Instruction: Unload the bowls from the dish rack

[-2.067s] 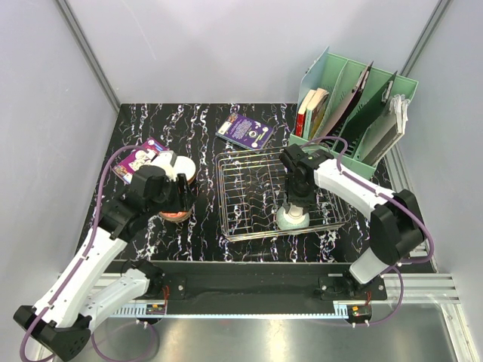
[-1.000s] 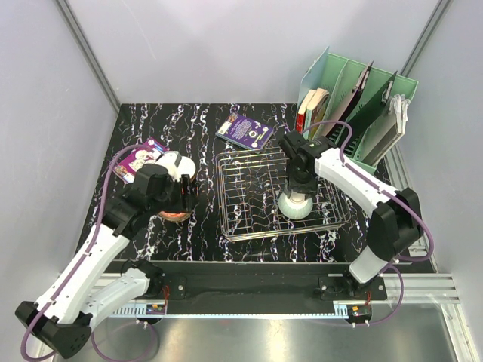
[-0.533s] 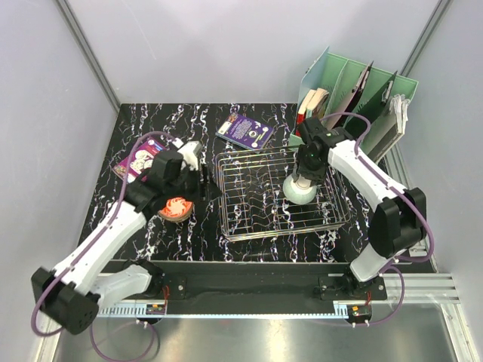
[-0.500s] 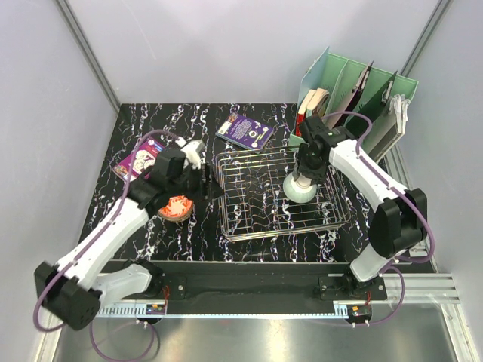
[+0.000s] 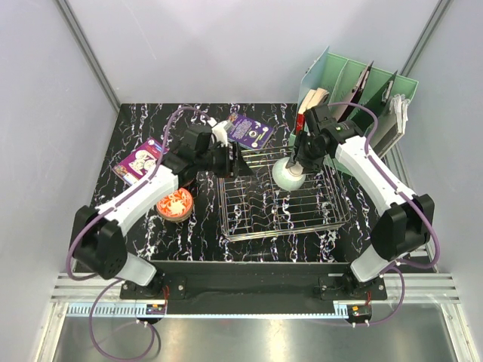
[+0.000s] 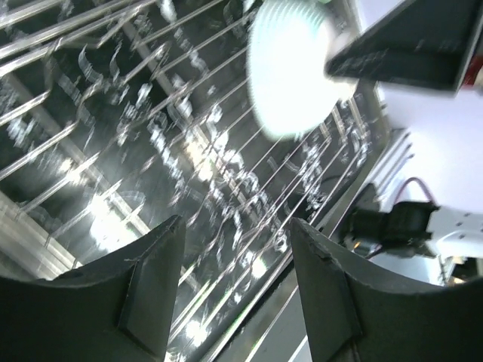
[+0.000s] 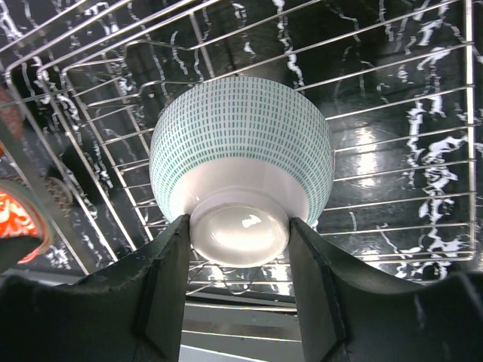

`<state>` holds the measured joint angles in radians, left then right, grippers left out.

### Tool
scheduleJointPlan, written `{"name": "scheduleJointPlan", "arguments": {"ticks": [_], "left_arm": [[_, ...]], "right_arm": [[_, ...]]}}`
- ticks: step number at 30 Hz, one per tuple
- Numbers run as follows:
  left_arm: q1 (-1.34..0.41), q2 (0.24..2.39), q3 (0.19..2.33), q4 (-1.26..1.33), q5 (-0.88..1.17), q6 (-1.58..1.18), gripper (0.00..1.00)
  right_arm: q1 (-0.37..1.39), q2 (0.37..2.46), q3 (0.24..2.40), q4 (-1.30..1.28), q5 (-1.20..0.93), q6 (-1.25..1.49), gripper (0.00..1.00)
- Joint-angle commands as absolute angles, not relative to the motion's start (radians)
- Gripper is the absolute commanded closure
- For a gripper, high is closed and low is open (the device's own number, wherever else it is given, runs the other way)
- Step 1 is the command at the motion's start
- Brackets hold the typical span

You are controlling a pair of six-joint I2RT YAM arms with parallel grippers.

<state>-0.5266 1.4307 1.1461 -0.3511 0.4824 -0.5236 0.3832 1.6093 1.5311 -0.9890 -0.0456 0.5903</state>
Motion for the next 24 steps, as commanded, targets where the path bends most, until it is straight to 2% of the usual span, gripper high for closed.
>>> {"name": "scheduleJointPlan", "arguments": {"ticks": [1,7,18,24], "left_arm": [[-0.528,1.52,1.204,-0.155,0.598,-0.601,0.39],[-0.525,1.635,1.223,-0.005,0.698,-0.684,0.39],[-0.486,1.697,1.125,0.299,0.802,-0.816,0.39],[-0.479,1.733,1.117,0.318,0.824,-0.818,0.39]], "right_arm": [[0.379,1.554,1.568,-0.913,-0.121,0.607,1.0],[0.376,1.548,1.571,-0.877,-0.144,0.6,1.0],[0.354,1.559,1.559,-0.828,-0.215,0.603,1.0],[0.345,1.566,1.563,-0.81,-0.258,0.62,1.0]]}}
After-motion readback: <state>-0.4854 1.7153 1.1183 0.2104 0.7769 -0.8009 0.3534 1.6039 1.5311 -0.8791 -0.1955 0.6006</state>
